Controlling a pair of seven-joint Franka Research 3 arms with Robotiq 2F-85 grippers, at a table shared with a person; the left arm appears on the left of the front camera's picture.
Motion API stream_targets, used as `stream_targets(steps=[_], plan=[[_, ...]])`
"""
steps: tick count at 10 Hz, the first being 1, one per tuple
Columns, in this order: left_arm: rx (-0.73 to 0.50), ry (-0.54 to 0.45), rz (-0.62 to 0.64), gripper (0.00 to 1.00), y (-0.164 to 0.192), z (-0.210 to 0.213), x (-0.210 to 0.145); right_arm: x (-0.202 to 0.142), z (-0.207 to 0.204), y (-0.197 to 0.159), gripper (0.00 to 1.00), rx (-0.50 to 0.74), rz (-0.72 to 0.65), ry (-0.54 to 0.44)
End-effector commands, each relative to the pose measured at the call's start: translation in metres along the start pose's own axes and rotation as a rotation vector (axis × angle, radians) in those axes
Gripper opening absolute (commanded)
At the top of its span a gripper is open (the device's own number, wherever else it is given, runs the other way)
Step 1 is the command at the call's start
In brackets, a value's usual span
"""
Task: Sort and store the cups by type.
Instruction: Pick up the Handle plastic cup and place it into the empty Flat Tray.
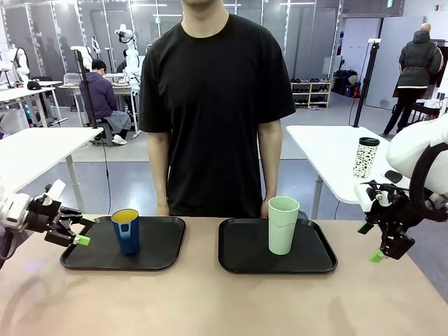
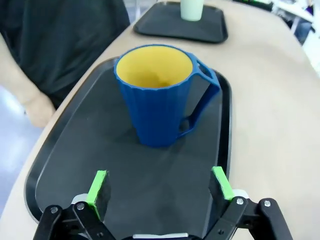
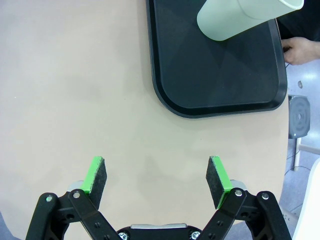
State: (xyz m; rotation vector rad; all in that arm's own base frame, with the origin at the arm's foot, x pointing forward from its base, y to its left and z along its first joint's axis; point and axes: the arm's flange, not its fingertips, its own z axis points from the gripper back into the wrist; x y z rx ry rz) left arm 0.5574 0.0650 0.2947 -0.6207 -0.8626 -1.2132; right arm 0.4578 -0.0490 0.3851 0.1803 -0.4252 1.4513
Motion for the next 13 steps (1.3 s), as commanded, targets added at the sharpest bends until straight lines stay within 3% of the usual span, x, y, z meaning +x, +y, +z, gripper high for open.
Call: stream_targets(steps=[1,3,4,13], plan=[[0.017,0.098,0.048,1.0,-0.0144,-0.0068,0.0133,0.0003,-0.0007,0.0007,1.0,0.0,0.007,0.009],[0.028,0.158,0.062,1.0,-0.0151,-0.0035,0.015,0.0003,-0.0007,0.0007,1.0,0.0,0.007,0.009],[0.022,0.077,0.029,1.0,-0.0086,-0.0049,0.0123,0.0003,-0.0007,0.0007,1.0,0.0,0.007,0.009],[0.022,0.077,0.029,1.0,-0.0086,-0.0049,0.0123,0.0003,-0.0007,0.0007,1.0,0.0,0.007,0.009]])
